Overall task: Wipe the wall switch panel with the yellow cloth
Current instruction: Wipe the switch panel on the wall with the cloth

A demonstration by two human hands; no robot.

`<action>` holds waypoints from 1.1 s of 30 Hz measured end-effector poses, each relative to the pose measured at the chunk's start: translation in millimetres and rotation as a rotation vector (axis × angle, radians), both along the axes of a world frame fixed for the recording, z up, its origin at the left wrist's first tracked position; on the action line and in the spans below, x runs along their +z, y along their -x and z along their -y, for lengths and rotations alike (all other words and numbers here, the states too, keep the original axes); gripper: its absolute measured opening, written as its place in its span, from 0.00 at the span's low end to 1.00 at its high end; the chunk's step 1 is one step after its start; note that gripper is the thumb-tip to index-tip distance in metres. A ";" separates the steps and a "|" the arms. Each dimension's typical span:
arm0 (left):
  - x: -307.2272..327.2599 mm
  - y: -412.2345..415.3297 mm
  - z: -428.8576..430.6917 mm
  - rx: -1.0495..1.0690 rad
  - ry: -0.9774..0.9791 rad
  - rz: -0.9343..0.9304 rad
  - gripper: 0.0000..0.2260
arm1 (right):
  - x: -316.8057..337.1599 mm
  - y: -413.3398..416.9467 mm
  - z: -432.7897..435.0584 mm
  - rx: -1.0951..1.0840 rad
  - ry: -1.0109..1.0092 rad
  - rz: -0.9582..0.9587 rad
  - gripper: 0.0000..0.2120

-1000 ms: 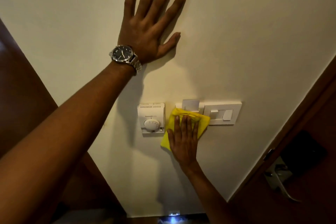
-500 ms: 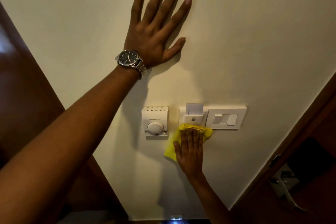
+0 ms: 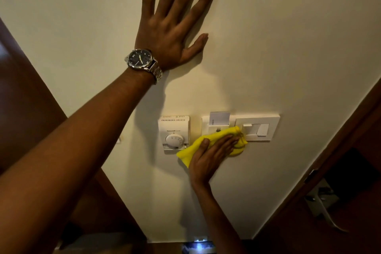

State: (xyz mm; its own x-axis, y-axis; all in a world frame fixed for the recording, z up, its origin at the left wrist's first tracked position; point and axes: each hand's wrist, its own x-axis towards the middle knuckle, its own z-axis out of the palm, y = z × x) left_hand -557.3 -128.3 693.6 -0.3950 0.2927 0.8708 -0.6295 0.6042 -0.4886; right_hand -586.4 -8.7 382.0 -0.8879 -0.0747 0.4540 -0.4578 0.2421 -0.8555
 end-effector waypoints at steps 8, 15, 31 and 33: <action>0.7 -3.7 -1.6 0.011 -0.015 0.020 0.31 | -9.1 17.8 -5.8 -0.056 0.027 0.040 0.32; 1.4 -2.8 -1.4 -0.010 -0.031 0.022 0.31 | -41.8 24.8 -16.9 -0.007 -0.287 -0.404 0.33; -1.1 0.3 1.7 -0.008 0.011 0.006 0.31 | -26.0 33.3 -16.6 0.048 -0.595 -0.748 0.49; -0.3 -0.3 2.7 -0.007 0.011 0.016 0.32 | -36.6 37.1 -23.5 0.065 -0.614 -0.713 0.56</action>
